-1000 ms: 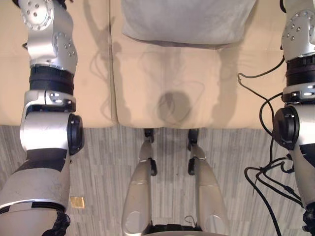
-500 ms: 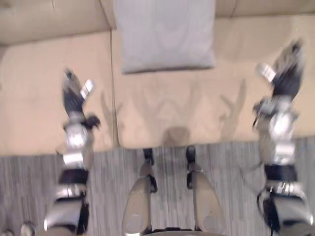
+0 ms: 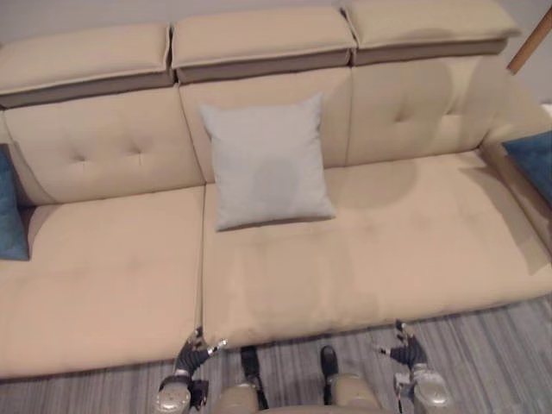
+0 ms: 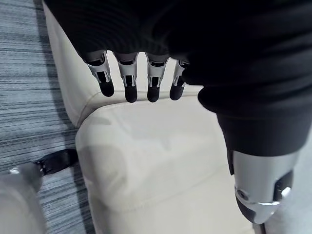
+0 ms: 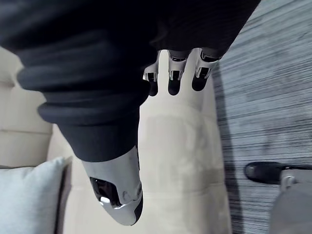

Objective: Pick up cushions and gather them together orderly.

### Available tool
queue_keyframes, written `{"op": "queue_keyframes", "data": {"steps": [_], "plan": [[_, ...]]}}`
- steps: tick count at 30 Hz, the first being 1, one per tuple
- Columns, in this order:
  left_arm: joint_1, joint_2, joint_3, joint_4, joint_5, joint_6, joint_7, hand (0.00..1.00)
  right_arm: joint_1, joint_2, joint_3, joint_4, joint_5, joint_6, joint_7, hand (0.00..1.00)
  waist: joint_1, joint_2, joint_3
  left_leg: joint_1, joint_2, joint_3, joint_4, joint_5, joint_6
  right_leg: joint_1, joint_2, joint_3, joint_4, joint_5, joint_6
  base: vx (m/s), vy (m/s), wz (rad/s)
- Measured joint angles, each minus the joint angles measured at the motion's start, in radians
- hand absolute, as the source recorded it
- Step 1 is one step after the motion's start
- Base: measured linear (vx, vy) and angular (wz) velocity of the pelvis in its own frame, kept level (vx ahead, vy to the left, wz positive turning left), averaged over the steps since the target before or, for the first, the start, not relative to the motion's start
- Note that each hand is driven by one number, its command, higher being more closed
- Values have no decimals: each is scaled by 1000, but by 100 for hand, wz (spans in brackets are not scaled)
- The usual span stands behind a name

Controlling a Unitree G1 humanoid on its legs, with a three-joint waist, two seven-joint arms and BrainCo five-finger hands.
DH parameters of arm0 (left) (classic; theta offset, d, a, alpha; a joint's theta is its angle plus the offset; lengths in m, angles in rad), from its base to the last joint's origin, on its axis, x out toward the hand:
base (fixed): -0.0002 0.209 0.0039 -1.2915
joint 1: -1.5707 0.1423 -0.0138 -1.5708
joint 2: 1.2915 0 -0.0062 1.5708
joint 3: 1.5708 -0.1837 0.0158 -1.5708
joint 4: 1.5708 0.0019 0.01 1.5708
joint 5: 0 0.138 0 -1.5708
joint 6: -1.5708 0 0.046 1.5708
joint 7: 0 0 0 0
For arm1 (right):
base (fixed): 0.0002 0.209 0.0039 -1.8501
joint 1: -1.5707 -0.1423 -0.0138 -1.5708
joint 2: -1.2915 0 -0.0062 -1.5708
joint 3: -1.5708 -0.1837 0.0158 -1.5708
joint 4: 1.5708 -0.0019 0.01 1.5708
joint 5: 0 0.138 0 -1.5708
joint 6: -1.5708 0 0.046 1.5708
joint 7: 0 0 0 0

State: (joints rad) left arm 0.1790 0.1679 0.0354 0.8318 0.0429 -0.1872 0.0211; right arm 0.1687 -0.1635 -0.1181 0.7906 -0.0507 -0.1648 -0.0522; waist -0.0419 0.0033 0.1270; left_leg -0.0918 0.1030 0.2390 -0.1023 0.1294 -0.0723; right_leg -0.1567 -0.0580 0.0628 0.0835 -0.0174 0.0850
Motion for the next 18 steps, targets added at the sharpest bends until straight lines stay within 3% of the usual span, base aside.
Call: {"op": "queue_keyframes", "data": {"steps": [2,6,7,8,9,10,12,14,15,17,18], "plan": [[4,0,0,7,8,7,0,0,-5,0,0,20,-1,12,3,0,3,-7,-4,14,0,24,0,-3,1,1,2,28,-2,4,6,-16,13,-39],[-2,18,0,3,7,7,1,0,-46,4,15,20,0,17,3,0,6,-29,8,-8,-10,102,17,-4,7,-44,-2,101,-16,59,60,-43,23,-58],[-15,33,3,-21,6,8,2,0,-54,9,27,9,2,16,1,0,5,-49,9,-71,-13,108,87,-16,50,-84,-16,111,-29,81,102,-51,-3,-36],[-20,28,14,-61,4,5,5,0,-66,10,36,10,2,18,-3,0,1,-30,22,-107,27,113,123,-25,67,-123,-21,51,81,59,74,-51,-8,-23],[-34,33,14,-78,2,5,6,0,-72,15,41,9,2,19,-3,0,3,-28,35,-122,37,104,149,-26,68,-162,-24,-1,252,-3,17,-82,-86,24],[-39,40,13,-119,-7,6,7,0,-39,31,47,9,4,19,-3,0,4,-36,43,-124,42,78,196,-35,79,-174,-63,-58,591,-115,-1,-85,-82,40],[-36,32,13,-140,-13,6,8,0,-28,31,71,9,6,18,-2,0,6,-38,42,-124,41,55,222,-34,79,-125,-84,-60,741,-151,31,-85,-92,46],[-17,27,14,-177,-14,6,16,0,-37,32,89,2,9,16,-2,0,29,-56,33,-155,44,50,255,-22,62,-56,-86,-44,704,-202,59,-203,-172,11],[-16,15,17,-184,-16,8,25,0,-53,19,87,-8,9,15,-7,0,45,-54,35,-184,59,52,269,-4,46,-31,-70,-54,611,-257,49,-305,-232,-21],[3,-27,5,-215,-40,8,26,0,-70,-11,82,-60,12,13,-15,0,80,-11,31,-248,114,51,248,47,25,-30,-15,-99,460,-313,-8,-315,-210,-44],[9,-39,-6,-213,-52,10,25,0,-87,-24,81,-68,12,13,-25,0,81,10,41,-270,134,35,215,71,8,-24,14,-110,399,-338,-28,-292,-186,-24]]}}
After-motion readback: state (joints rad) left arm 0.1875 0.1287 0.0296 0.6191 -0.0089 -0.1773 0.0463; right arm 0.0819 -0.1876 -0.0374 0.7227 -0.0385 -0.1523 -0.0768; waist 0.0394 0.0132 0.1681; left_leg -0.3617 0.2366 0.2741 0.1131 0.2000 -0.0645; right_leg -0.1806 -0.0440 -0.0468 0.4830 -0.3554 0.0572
